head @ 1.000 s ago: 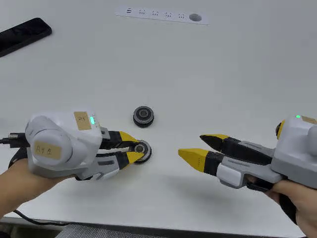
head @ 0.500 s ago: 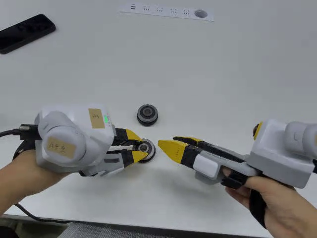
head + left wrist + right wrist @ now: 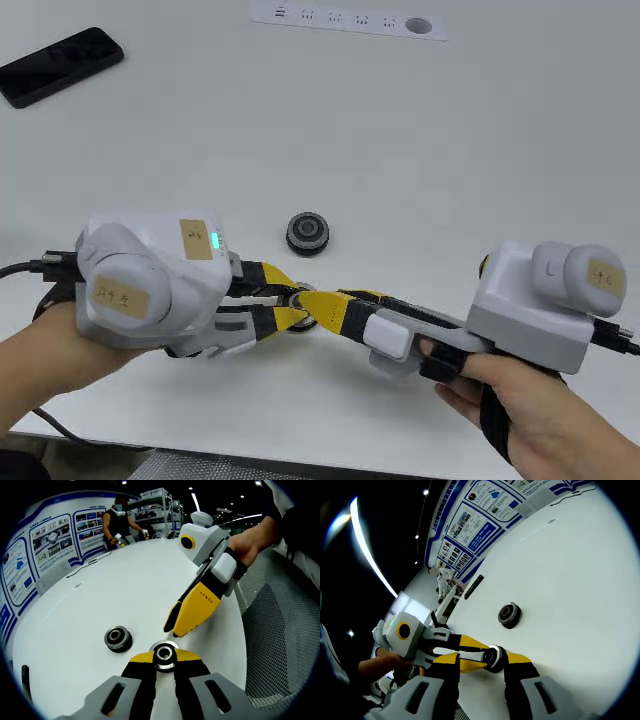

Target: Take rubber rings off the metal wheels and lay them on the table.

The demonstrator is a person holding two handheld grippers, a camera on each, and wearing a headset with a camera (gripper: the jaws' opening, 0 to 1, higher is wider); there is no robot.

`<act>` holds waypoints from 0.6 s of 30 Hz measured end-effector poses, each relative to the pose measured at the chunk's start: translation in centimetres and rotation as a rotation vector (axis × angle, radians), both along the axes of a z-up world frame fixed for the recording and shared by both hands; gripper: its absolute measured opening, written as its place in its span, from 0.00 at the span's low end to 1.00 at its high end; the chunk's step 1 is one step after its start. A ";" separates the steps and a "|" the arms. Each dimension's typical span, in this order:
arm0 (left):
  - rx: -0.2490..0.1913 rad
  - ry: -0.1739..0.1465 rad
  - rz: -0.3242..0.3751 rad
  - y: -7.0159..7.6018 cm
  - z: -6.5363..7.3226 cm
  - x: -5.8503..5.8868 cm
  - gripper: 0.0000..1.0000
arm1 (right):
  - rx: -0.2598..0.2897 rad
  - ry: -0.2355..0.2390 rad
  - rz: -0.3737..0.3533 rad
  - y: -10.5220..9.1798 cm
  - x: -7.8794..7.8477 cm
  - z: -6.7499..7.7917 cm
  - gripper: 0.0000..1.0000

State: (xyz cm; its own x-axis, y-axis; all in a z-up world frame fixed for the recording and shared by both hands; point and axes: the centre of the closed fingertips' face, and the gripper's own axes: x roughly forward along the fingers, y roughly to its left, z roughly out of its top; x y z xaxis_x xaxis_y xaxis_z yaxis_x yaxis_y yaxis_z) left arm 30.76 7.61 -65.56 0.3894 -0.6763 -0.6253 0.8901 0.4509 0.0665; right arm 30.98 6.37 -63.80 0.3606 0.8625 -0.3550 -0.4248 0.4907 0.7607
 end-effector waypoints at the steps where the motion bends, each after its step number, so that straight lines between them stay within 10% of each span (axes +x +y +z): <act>1: -0.001 -0.001 0.001 0.0 0.0 0.0 0.12 | -0.007 0.007 0.000 0.0 0.0 -0.1 0.36; 18: -0.003 -0.006 -0.003 0.2 -0.1 0.0 0.12 | -0.036 0.115 -0.013 0.6 -0.2 -1.4 0.36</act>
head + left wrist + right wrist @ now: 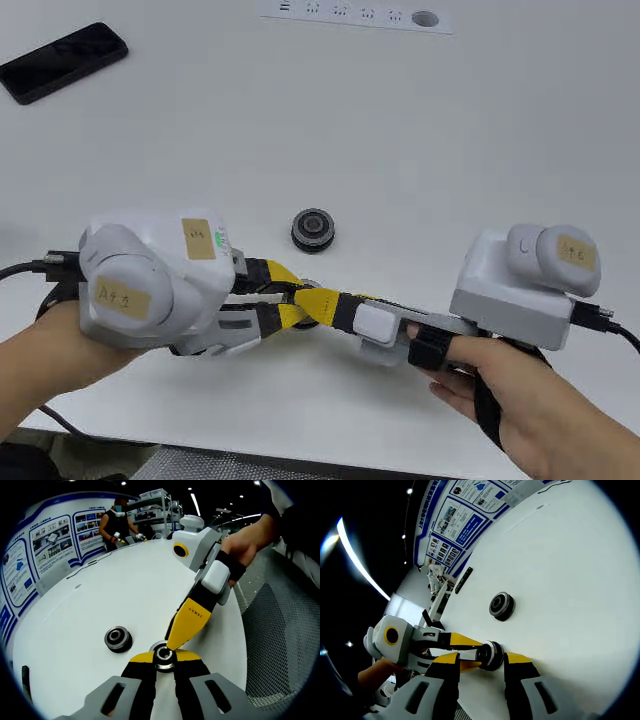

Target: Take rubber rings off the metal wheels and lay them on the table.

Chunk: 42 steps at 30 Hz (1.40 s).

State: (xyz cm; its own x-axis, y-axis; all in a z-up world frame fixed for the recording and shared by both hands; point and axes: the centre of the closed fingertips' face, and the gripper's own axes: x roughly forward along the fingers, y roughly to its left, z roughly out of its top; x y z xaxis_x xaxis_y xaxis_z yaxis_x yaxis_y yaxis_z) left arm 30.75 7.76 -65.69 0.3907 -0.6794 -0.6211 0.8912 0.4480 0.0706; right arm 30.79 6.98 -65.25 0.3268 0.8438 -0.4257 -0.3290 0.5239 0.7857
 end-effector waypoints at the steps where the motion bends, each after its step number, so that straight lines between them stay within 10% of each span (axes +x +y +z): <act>1: 0.000 0.000 0.001 0.0 0.0 0.0 0.12 | 0.004 0.005 -0.001 0.1 0.0 0.0 0.36; 42: 0.004 0.003 0.003 -0.2 0.2 0.0 0.12 | 0.004 -0.016 0.016 0.1 -0.4 0.5 0.36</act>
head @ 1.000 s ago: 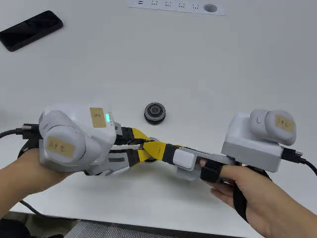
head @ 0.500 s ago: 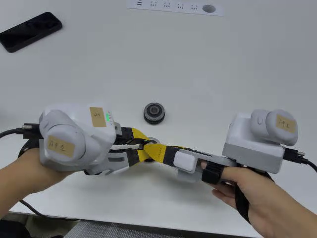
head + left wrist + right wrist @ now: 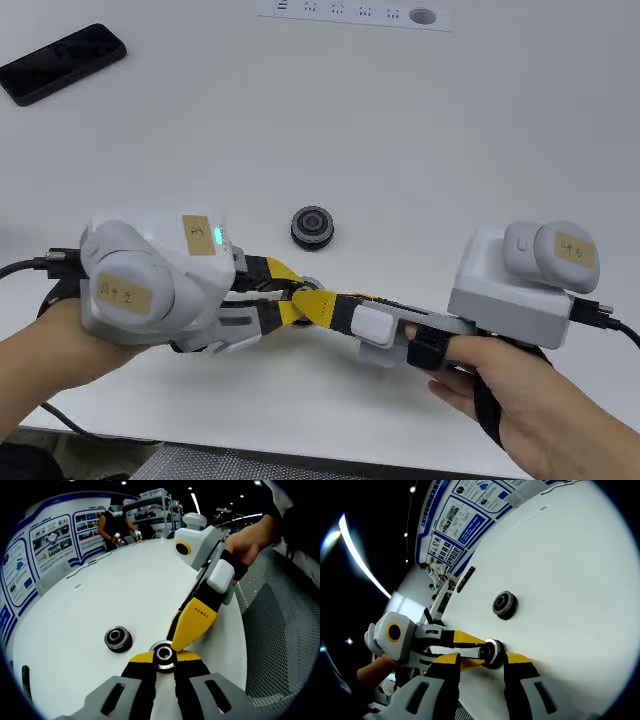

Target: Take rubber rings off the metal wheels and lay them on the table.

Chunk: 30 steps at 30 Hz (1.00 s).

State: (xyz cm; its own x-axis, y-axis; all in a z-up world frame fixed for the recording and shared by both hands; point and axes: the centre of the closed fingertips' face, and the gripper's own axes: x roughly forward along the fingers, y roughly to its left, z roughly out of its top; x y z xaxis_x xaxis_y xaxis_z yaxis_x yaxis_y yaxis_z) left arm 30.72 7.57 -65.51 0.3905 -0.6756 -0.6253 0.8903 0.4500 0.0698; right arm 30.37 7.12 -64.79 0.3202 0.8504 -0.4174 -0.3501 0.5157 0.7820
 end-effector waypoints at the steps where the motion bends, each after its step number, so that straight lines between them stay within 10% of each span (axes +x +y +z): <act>1: 0.000 0.000 0.000 0.0 0.0 0.0 0.12 | 0.001 0.001 0.001 0.0 0.0 0.0 0.36; 30: 0.026 0.007 -0.045 -0.1 0.1 -0.1 0.12 | -0.043 0.017 -0.002 0.8 -0.7 0.4 0.46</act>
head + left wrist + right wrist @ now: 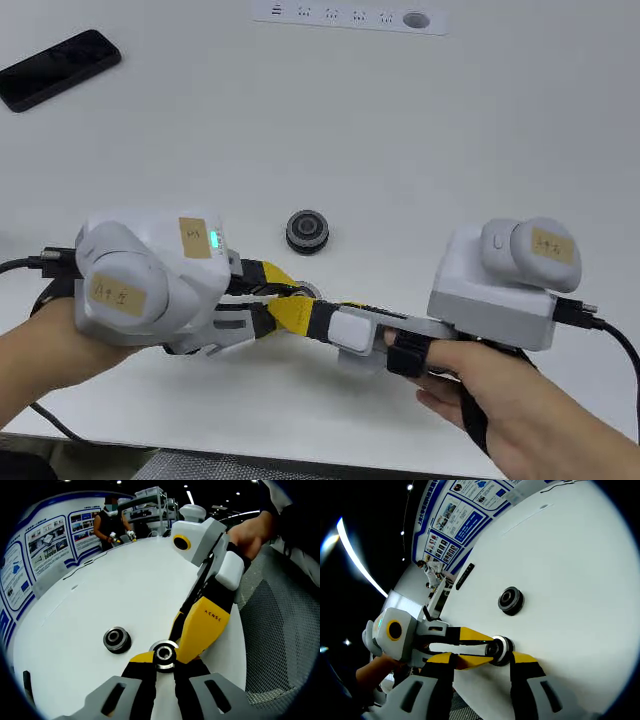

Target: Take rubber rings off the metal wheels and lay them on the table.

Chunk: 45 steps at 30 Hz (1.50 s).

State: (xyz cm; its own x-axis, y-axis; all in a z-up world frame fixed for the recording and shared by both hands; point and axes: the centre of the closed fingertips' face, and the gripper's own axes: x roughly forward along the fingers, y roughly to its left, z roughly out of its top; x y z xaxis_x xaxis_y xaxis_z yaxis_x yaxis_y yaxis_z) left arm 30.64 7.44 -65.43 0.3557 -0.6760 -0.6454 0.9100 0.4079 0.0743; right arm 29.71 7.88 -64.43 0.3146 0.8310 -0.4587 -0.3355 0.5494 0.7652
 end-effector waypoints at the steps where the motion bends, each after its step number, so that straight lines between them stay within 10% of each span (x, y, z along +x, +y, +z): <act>1: -0.001 0.001 -0.001 0.0 0.0 0.0 0.12 | 0.002 0.001 -0.001 0.0 0.0 0.0 0.46; 16: 0.001 -0.001 0.010 0.2 0.0 -0.2 0.12 | 0.008 -0.038 0.024 0.2 0.5 0.0 0.45; 45: 0.002 0.000 0.009 0.1 0.1 -0.1 0.12 | 0.110 0.055 0.019 -0.8 0.1 -0.5 0.35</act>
State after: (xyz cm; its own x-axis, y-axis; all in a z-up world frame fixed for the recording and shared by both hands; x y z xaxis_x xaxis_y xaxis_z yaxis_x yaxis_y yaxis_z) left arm 30.51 7.55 -65.38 0.3619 -0.6713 -0.6468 0.9063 0.4159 0.0755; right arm 29.86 7.08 -64.88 0.2752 0.8827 -0.3809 -0.3012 0.4554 0.8378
